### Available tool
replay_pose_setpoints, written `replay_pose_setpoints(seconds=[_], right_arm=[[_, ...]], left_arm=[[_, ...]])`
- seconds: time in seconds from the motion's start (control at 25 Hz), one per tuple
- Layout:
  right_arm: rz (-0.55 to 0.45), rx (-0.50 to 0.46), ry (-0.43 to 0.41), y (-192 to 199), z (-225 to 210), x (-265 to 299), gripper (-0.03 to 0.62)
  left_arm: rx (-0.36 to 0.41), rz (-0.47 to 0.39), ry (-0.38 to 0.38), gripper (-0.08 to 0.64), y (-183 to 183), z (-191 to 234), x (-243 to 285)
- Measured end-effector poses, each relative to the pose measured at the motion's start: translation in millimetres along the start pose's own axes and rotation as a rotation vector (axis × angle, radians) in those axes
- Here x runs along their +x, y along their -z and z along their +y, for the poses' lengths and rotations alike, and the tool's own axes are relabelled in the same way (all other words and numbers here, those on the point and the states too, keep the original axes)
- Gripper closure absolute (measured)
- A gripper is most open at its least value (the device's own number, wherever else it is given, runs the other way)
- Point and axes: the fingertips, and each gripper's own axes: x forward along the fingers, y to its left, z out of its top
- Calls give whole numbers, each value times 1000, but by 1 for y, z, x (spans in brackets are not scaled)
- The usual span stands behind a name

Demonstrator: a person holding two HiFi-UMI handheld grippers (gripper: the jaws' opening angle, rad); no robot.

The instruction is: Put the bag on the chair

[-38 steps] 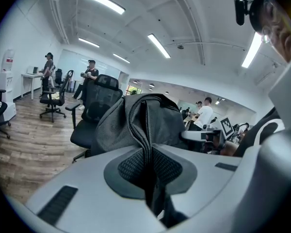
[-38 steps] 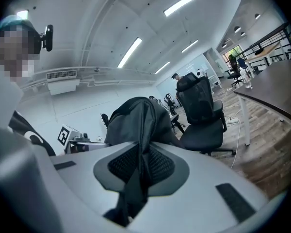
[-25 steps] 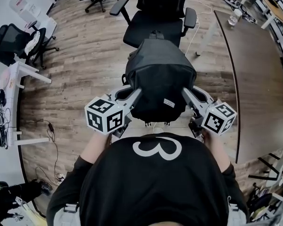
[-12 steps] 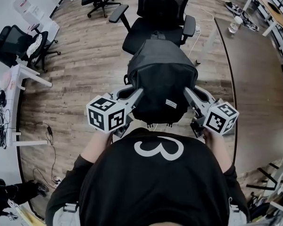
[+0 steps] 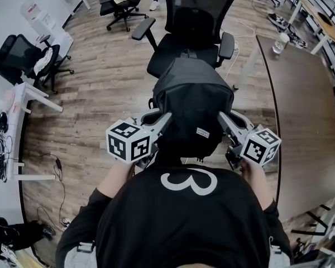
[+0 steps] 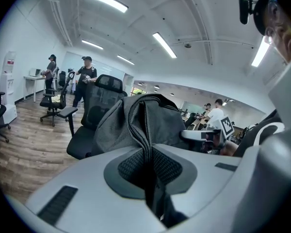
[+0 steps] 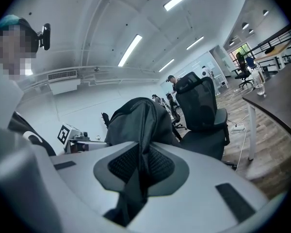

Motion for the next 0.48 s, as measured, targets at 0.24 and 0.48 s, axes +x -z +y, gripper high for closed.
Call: replay_pose_setpoints(seconds=[0.24,0.48], right_arm=[[9,13,16,-8,-23,36,526],[11,44,50,-28,-58,79,526]], left_arm=[[-8,11,11,517,-11,38,24],[-14,45,37,517,-36,82,62]])
